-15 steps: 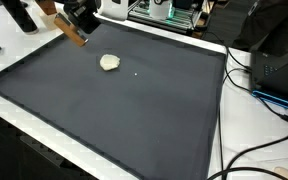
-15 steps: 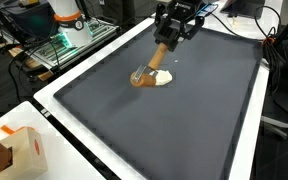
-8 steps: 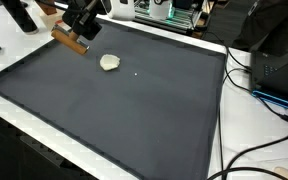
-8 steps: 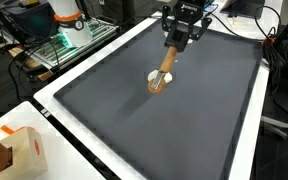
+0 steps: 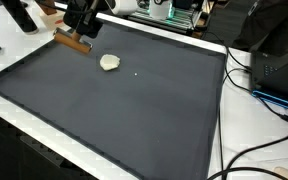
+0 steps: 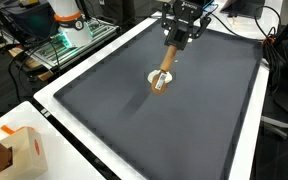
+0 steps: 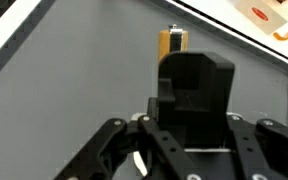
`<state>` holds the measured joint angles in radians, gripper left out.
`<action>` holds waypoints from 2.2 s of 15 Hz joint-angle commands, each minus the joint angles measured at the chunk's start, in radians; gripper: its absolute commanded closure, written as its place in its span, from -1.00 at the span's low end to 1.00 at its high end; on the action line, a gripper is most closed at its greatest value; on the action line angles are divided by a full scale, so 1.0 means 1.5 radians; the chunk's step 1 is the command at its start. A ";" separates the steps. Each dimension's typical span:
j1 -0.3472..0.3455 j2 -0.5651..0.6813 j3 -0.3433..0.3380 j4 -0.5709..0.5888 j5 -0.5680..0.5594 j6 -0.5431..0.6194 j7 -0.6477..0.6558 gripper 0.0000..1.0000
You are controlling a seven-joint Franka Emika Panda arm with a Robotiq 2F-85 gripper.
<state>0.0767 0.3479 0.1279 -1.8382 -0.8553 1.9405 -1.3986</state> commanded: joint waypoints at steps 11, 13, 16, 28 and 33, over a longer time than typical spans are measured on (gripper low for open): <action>-0.007 -0.010 -0.002 0.003 0.121 -0.063 -0.166 0.52; -0.006 -0.008 -0.003 0.004 0.125 -0.071 -0.173 0.52; -0.005 -0.003 -0.004 0.004 0.127 -0.077 -0.173 0.52; -0.008 0.008 -0.007 0.008 0.129 -0.079 -0.172 0.52; -0.030 -0.001 -0.006 0.023 0.241 -0.081 -0.191 0.52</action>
<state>0.0518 0.3631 0.1210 -1.8221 -0.5896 1.8390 -1.6407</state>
